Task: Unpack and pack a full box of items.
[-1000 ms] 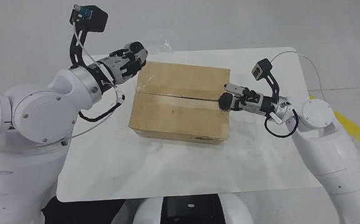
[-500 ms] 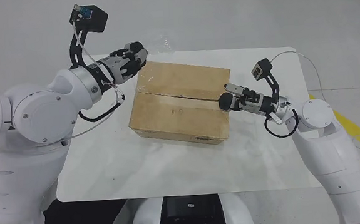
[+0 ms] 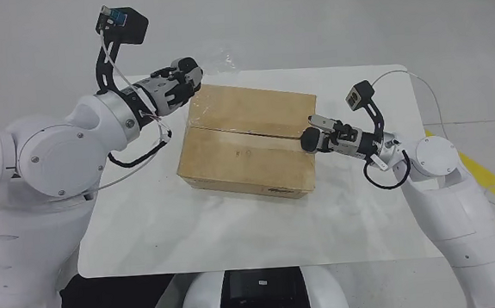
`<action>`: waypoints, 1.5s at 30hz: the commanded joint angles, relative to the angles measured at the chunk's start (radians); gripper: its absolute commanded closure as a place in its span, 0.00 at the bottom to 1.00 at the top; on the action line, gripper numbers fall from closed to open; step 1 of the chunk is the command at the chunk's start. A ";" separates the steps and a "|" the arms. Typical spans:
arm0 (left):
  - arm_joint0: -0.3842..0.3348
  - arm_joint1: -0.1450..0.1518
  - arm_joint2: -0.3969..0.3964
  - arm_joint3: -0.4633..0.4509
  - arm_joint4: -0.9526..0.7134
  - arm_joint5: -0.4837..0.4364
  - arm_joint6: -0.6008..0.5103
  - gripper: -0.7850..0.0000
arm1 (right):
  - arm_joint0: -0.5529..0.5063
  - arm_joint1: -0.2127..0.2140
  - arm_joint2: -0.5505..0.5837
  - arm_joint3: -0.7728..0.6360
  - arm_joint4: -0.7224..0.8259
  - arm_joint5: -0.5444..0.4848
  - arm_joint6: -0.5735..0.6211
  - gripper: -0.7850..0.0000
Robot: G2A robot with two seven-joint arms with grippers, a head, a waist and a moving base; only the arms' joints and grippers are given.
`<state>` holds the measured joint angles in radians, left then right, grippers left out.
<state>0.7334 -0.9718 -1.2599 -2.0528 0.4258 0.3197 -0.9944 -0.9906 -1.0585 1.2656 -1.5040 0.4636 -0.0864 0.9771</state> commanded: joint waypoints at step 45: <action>-0.207 -0.062 0.299 0.139 -0.242 -0.368 -0.068 1.00 | 0.000 0.000 0.000 0.000 0.000 0.000 0.000 0.00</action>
<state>0.5325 -1.0316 -0.9720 -1.9208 0.1895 -0.0385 -1.0525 -0.9906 -1.0585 1.2656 -1.5040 0.4636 -0.0864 0.9771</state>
